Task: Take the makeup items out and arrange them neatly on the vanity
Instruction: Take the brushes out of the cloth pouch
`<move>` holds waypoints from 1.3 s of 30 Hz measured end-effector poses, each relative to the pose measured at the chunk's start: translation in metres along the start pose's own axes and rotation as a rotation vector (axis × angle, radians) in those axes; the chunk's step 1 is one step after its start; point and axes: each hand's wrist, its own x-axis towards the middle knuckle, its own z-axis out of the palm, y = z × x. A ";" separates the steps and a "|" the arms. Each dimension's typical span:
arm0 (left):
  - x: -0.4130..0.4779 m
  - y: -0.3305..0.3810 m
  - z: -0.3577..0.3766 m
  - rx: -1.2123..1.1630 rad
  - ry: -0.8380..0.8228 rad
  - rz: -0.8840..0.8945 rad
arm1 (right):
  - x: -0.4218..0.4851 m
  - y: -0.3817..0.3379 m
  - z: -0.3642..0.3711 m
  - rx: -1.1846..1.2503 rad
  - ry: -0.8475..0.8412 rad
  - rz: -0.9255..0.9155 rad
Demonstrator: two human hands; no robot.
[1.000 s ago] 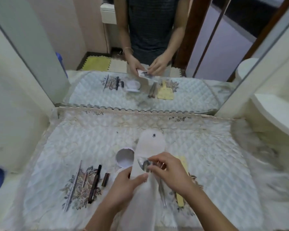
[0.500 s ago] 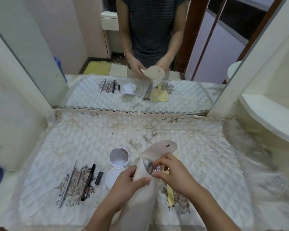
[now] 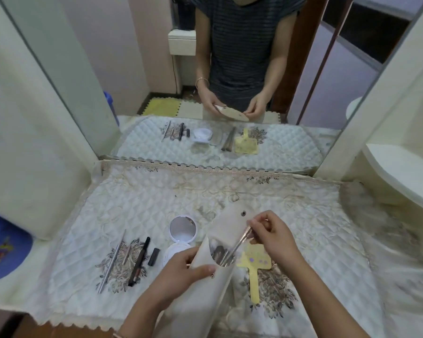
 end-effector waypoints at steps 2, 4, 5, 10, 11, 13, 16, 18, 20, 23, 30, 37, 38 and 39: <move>-0.002 -0.002 -0.001 -0.011 0.026 -0.002 | 0.004 0.003 0.007 0.210 0.016 0.084; -0.004 -0.004 -0.002 -0.002 0.047 -0.008 | 0.005 0.010 0.020 0.252 -0.045 0.131; -0.005 -0.005 -0.003 0.015 0.062 -0.014 | 0.005 0.013 0.027 0.232 -0.057 0.135; -0.017 -0.023 -0.029 0.081 0.349 -0.086 | 0.028 0.008 0.024 0.386 0.417 0.030; -0.020 -0.028 -0.037 0.043 0.424 -0.106 | 0.033 0.008 0.019 0.361 0.450 0.023; -0.025 -0.035 -0.047 -0.037 0.518 -0.119 | 0.036 0.016 0.021 0.224 0.347 0.063; -0.030 -0.038 -0.050 -0.112 0.555 -0.107 | 0.031 0.039 0.045 -0.062 0.141 0.167; -0.031 -0.037 -0.046 -0.125 0.541 -0.095 | 0.027 0.051 0.059 -0.267 0.075 0.155; -0.030 -0.037 -0.041 -0.159 0.526 -0.096 | 0.025 0.055 0.068 -0.402 0.023 0.109; -0.028 -0.034 -0.034 -0.279 0.468 -0.114 | 0.021 0.048 0.071 -0.403 0.009 0.015; -0.009 -0.022 -0.011 -0.285 0.106 -0.144 | 0.010 -0.008 0.051 -0.048 -0.175 -0.123; 0.024 -0.002 0.020 -0.554 -0.086 -0.286 | -0.028 0.013 0.020 -0.638 -0.223 -0.392; 0.027 0.000 0.023 -0.604 -0.150 -0.313 | -0.033 0.018 0.016 -0.701 -0.217 -0.413; 0.030 0.001 0.025 -0.648 -0.194 -0.342 | -0.037 0.021 0.011 -0.753 -0.200 -0.433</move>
